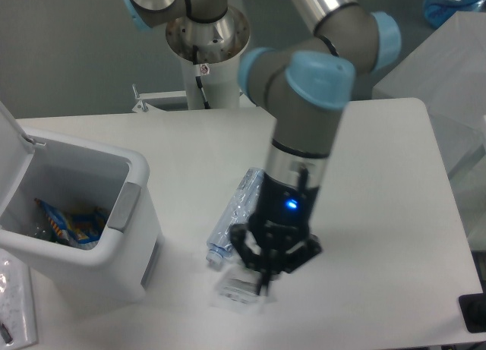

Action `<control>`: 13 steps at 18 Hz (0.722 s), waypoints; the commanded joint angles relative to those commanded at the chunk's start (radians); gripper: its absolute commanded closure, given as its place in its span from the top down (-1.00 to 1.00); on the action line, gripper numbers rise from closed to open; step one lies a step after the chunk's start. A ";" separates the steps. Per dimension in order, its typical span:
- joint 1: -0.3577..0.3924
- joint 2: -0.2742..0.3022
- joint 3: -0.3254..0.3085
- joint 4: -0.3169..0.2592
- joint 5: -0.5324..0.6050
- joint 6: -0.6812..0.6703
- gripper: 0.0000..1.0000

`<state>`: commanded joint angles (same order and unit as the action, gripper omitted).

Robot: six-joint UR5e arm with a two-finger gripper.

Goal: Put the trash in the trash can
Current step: 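Carry the wrapper over the white trash bin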

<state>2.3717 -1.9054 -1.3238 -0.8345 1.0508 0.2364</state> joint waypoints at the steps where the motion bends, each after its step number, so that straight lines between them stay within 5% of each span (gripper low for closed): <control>1: -0.020 0.014 0.000 0.000 0.000 -0.011 -1.00; 8: -0.124 0.101 -0.080 -0.009 0.003 -0.028 -1.00; 13: -0.181 0.103 -0.117 -0.009 0.006 -0.016 -0.66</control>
<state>2.1906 -1.8024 -1.4404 -0.8437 1.0569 0.2209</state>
